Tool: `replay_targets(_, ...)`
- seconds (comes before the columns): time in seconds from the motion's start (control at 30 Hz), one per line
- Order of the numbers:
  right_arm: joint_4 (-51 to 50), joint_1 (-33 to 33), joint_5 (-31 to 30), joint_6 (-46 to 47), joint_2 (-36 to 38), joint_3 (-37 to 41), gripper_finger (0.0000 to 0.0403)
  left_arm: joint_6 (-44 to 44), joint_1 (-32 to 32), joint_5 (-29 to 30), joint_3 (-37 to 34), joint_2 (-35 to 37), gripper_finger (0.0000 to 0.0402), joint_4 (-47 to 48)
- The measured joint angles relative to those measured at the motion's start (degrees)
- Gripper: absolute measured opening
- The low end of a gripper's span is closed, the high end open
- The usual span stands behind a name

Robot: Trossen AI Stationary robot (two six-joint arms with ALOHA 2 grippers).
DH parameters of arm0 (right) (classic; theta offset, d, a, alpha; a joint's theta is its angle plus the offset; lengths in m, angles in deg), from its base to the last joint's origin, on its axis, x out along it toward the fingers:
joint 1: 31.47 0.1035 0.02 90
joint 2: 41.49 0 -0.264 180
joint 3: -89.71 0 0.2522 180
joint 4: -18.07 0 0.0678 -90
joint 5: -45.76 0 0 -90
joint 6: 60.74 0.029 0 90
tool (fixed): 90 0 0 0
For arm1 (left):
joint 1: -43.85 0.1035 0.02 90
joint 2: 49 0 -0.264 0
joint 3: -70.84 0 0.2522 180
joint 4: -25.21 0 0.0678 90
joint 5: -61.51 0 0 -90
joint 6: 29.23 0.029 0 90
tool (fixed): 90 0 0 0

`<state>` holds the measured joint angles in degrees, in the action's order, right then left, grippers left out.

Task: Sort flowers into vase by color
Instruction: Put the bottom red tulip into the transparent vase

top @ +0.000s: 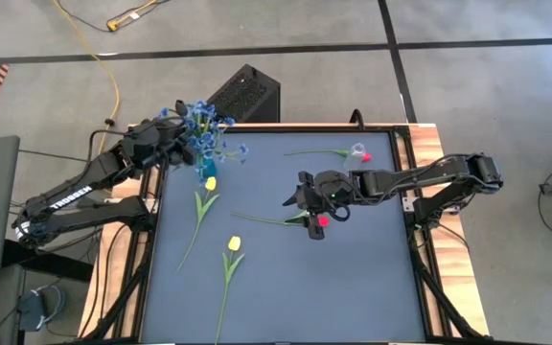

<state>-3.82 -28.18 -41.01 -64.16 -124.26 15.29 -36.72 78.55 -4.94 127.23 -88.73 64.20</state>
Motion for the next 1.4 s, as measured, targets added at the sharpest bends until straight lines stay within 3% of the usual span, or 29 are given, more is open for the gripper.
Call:
replay_targets(0.23,-0.6,0.0,0.0,0.5,0.0,0.0,0.0254,-6.9,0.0,2.1,0.0,-0.4,0.0159,2.4)
replay_targets(0.5,-0.6,0.0,1.2,2.0,0.0,0.0,0.0254,-8.3,0.0,2.3,0.0,-0.3,0.0215,0.4)
replay_targets(0.83,-0.5,0.2,1.4,2.6,0.0,0.0,0.0254,-11.0,0.0,2.0,0.0,-0.3,0.0223,0.3)
replay_targets(1.1,-0.4,0.2,1.4,2.6,0.0,0.0,0.0254,-20.0,0.0,6.0,0.0,-0.3,0.0223,0.2)
replay_targets(1.4,-0.4,0.0,1.5,2.0,0.0,0.0,0.0254,-21.5,0.0,7.9,1.7,2.2,0.0222,0.6)
